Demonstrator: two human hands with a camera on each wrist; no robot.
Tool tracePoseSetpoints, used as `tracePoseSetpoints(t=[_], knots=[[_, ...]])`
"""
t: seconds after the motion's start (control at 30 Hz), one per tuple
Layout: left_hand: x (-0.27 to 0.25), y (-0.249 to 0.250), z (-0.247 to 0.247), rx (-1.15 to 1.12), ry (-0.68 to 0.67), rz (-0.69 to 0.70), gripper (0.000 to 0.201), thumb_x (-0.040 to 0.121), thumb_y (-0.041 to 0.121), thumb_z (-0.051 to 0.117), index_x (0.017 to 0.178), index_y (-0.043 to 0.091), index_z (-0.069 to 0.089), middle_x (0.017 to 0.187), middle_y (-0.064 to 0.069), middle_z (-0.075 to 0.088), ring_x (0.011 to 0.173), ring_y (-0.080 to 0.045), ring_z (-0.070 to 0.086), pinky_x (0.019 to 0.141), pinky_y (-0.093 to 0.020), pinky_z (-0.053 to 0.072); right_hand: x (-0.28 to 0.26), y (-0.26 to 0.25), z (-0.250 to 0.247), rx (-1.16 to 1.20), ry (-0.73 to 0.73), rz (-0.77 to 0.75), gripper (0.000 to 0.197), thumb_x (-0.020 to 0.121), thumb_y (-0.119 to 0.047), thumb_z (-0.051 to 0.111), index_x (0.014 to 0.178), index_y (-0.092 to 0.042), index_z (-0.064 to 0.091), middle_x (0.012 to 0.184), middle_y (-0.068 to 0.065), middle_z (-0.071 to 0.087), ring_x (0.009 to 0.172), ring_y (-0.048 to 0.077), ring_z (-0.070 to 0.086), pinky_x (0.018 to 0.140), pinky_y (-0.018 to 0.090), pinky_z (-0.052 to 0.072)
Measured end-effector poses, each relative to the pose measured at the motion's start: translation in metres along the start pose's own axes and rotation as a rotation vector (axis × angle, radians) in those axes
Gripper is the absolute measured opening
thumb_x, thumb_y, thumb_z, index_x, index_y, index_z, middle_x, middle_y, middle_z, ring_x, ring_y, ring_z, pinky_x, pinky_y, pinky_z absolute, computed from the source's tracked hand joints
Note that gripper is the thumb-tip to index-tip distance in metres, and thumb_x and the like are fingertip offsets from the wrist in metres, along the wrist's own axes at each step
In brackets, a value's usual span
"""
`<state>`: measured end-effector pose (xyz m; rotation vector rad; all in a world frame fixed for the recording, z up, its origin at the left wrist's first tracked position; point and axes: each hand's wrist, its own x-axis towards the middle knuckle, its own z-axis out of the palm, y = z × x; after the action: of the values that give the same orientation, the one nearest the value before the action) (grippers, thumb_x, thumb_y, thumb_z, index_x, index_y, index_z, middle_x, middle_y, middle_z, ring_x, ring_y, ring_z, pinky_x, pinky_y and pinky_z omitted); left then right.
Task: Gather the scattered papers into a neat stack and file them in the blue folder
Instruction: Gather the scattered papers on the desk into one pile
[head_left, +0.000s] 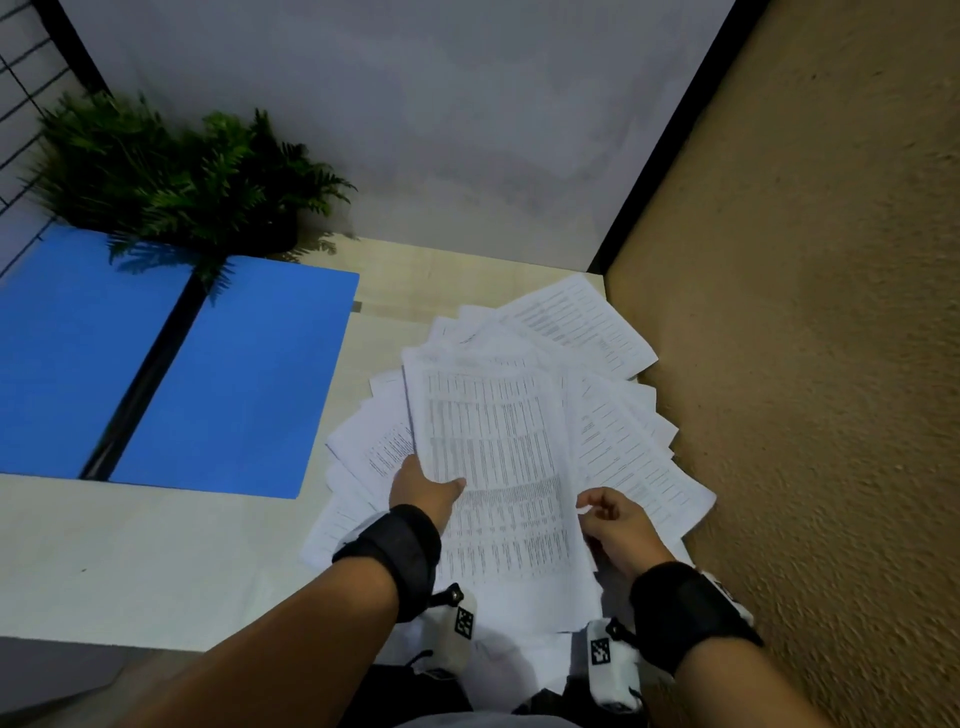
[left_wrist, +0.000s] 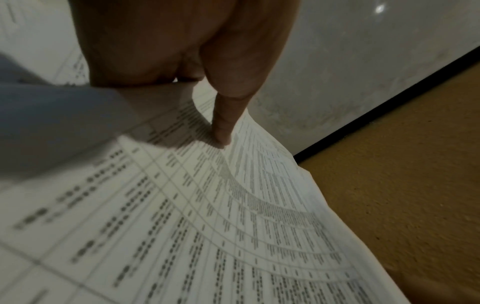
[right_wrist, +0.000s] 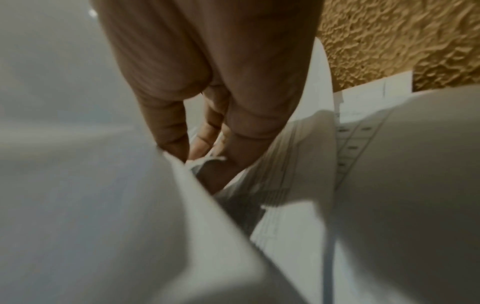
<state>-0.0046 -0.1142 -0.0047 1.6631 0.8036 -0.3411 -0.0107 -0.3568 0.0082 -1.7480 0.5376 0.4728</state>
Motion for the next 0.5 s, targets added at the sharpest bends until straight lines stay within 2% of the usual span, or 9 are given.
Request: tracePoseSetpoints(t=[0.07,0.13,0.17,0.23,0.3,0.37,0.4,0.47,0.5], knots=[[-0.002,-0.003,0.001,0.032,-0.022,0.02,0.04,0.085,0.009,0.067,0.123,0.007,0.053,0.118,-0.009,0.063,0.1,-0.024,0.059,0.084,-0.031,0.05,-0.001,-0.003,0.001,-0.001,0.053,-0.04,0.023,0.083,0.002,0.069,0.099,-0.014,0.065,0.074,0.009,0.055,0.054,0.012,0.054,0.048,0.018,0.046],[-0.003,-0.006,-0.008,0.014,0.015,0.008,0.038,0.088,0.007,0.063,0.124,0.006,0.052,0.118,-0.011,0.062,0.095,-0.022,0.056,0.081,-0.029,0.047,0.006,-0.006,-0.003,0.065,0.128,-0.084,0.027,0.089,-0.007,0.066,0.114,-0.015,0.061,0.093,0.01,0.061,0.065,0.012,0.062,0.056,0.02,0.052],[-0.004,-0.009,-0.014,-0.014,0.047,-0.011,0.038,0.089,0.006,0.062,0.125,0.006,0.052,0.118,-0.013,0.062,0.094,-0.023,0.056,0.081,-0.029,0.047,0.01,-0.008,-0.006,0.086,0.156,-0.087,0.026,0.091,-0.006,0.063,0.116,-0.012,0.061,0.096,0.011,0.063,0.063,0.011,0.063,0.056,0.022,0.054],[-0.004,-0.015,-0.027,-0.075,0.124,-0.054,0.039,0.091,0.008,0.06,0.129,0.004,0.051,0.122,-0.016,0.061,0.099,-0.027,0.058,0.082,-0.03,0.045,0.013,-0.013,-0.007,0.113,0.181,-0.045,0.02,0.089,0.006,0.062,0.106,-0.002,0.064,0.081,0.015,0.062,0.045,0.013,0.059,0.048,0.022,0.053],[-0.003,-0.021,-0.04,-0.126,0.195,-0.1,0.041,0.092,0.011,0.059,0.131,0.003,0.05,0.126,-0.017,0.06,0.109,-0.034,0.059,0.086,-0.033,0.046,0.011,-0.014,-0.006,0.121,0.168,0.052,0.017,0.08,0.016,0.063,0.089,0.002,0.065,0.068,0.015,0.058,0.041,0.022,0.054,0.047,0.025,0.051],[-0.002,-0.026,-0.049,-0.143,0.243,-0.133,0.04,0.089,0.017,0.06,0.127,0.006,0.053,0.123,-0.017,0.062,0.106,-0.039,0.062,0.09,-0.04,0.052,0.007,-0.013,-0.009,-0.005,0.072,0.146,0.022,0.073,0.018,0.065,0.071,-0.003,0.058,0.061,0.015,0.054,0.042,0.026,0.055,0.053,0.033,0.051],[-0.001,-0.028,-0.053,-0.129,0.249,-0.14,0.039,0.085,0.021,0.061,0.122,0.01,0.056,0.12,-0.017,0.063,0.1,-0.04,0.064,0.087,-0.045,0.055,0.003,-0.013,-0.01,-0.118,-0.039,0.196,0.026,0.071,0.017,0.068,0.069,-0.005,0.054,0.061,0.015,0.052,0.043,0.028,0.058,0.054,0.034,0.052],[0.002,-0.034,-0.058,-0.08,0.256,-0.144,0.037,0.078,0.026,0.062,0.112,0.011,0.059,0.116,-0.019,0.061,0.09,-0.04,0.066,0.08,-0.05,0.058,-0.002,-0.013,-0.009,-0.321,-0.268,0.273,0.028,0.073,0.007,0.074,0.075,-0.009,0.05,0.068,0.015,0.053,0.051,0.029,0.066,0.052,0.031,0.055],[0.002,-0.035,-0.059,-0.06,0.262,-0.138,0.034,0.079,0.024,0.063,0.11,0.009,0.059,0.117,-0.018,0.06,0.089,-0.039,0.065,0.08,-0.05,0.059,-0.003,-0.015,-0.007,-0.395,-0.311,0.259,0.026,0.077,-0.003,0.075,0.077,-0.009,0.05,0.07,0.013,0.054,0.056,0.026,0.066,0.052,0.03,0.055]])
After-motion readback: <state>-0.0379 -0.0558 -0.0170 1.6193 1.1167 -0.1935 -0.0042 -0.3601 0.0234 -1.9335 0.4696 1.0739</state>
